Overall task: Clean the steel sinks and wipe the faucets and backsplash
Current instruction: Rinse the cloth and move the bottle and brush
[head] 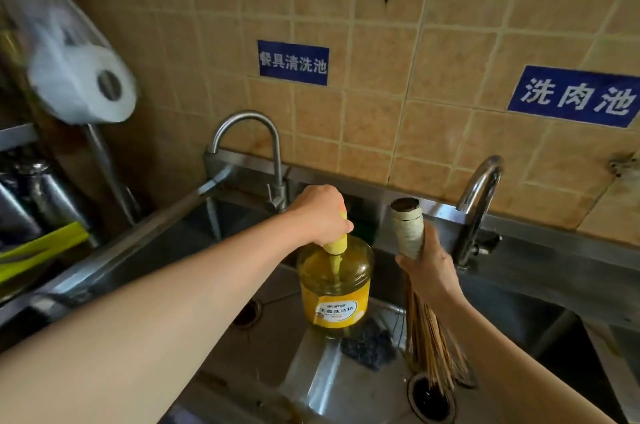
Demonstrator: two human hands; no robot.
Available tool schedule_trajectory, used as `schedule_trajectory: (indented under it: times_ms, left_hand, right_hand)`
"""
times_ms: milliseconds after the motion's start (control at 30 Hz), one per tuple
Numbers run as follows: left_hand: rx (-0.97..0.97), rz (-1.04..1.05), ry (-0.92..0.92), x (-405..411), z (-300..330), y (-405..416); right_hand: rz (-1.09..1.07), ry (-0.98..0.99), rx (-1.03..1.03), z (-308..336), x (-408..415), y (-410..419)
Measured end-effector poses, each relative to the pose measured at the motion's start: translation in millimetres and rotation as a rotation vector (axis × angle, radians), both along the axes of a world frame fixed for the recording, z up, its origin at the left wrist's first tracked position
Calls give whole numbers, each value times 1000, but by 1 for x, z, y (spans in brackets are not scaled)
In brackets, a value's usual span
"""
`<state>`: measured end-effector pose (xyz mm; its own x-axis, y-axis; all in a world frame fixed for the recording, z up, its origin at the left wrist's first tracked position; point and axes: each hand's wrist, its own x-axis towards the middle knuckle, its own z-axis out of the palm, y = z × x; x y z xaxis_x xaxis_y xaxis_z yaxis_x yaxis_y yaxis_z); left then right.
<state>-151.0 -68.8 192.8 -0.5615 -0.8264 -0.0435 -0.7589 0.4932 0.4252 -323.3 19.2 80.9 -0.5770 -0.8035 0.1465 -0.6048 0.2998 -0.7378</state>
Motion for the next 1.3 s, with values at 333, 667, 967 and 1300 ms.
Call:
schedule_trajectory:
  times_ms: [333, 667, 967, 1300]
  left_hand:
    - [0, 130, 35, 147, 34, -52]
    - [-70, 202, 28, 315, 69, -130]
    - [-32, 284, -2, 439, 100, -203]
    - [-99, 436, -10, 513, 145, -300]
  right_hand:
    - [171, 149, 1, 32, 128, -83]
    - [297, 286, 18, 64, 291, -171]
    - [465, 339, -14, 89, 403, -259]
    - [639, 317, -69, 111, 479, -382]
